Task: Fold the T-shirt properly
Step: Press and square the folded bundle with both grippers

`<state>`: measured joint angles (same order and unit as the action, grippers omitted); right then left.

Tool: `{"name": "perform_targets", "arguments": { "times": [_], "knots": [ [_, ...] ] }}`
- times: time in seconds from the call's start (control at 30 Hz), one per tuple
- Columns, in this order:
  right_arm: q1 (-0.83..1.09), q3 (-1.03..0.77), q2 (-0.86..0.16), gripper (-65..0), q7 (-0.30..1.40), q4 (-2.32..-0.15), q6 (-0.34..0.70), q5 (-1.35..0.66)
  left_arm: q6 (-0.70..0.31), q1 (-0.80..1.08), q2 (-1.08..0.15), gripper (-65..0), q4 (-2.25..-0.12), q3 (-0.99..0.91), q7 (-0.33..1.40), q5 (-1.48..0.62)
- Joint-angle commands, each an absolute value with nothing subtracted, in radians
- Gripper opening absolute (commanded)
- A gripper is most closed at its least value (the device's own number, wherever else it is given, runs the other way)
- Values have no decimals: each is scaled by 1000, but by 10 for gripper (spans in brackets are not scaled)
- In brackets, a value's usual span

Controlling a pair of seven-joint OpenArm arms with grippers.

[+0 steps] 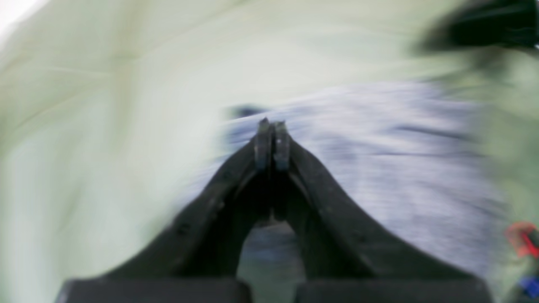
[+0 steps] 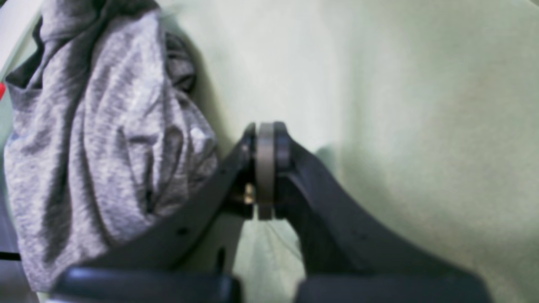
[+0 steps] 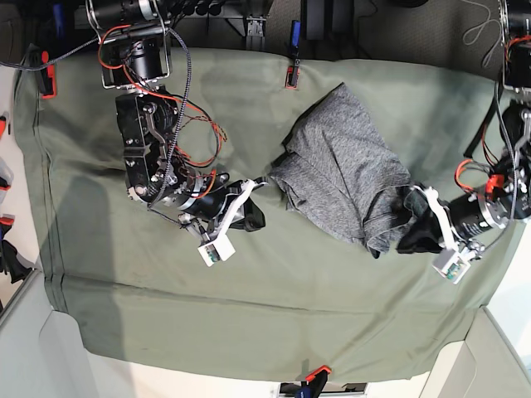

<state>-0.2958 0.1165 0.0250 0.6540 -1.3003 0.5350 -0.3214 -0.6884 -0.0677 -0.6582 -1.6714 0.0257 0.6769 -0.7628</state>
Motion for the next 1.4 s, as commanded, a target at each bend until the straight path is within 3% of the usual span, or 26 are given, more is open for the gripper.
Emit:
{"name": "perform_targets", "arguments": {
  "times": [0.0, 0.27, 0.4, 0.57, 0.73, 0.93, 1.23, 1.37],
  "knots": [
    [-321, 115, 28, -650, 629, -1318, 542, -339, -698, -50, -656, -650, -1718, 22, 659, -772],
    [-321, 115, 31, -650, 629, -1318, 543, -340, -698, 2, -551, -650, -1618, 28, 573, -620],
    [-321, 115, 30, -650, 630, -1318, 543, -340, -669, -28, -559, -650, -1523, 27, 482, -489],
    [-318, 115, 30, -650, 634, -1318, 543, -340, -617, -65, -616, -650, -1485, 24, 477, -486],
    [-318, 115, 30, -650, 634, -1318, 543, -340, -614, -66, -643, -650, -1485, -10, 502, -538],
    [-318, 117, 31, -650, 633, -1318, 543, -345, -675, -50, -643, -650, -1487, -34, 659, -737],
    [-311, 125, 31, -650, 627, -1317, 543, -345, -698, 115, -637, -650, -1581, -333, 792, -997],
    [-300, 147, 33, -650, 627, -1316, 546, -344, -698, 174, -623, -650, -1570, -344, 765, -928]
  ]
}}
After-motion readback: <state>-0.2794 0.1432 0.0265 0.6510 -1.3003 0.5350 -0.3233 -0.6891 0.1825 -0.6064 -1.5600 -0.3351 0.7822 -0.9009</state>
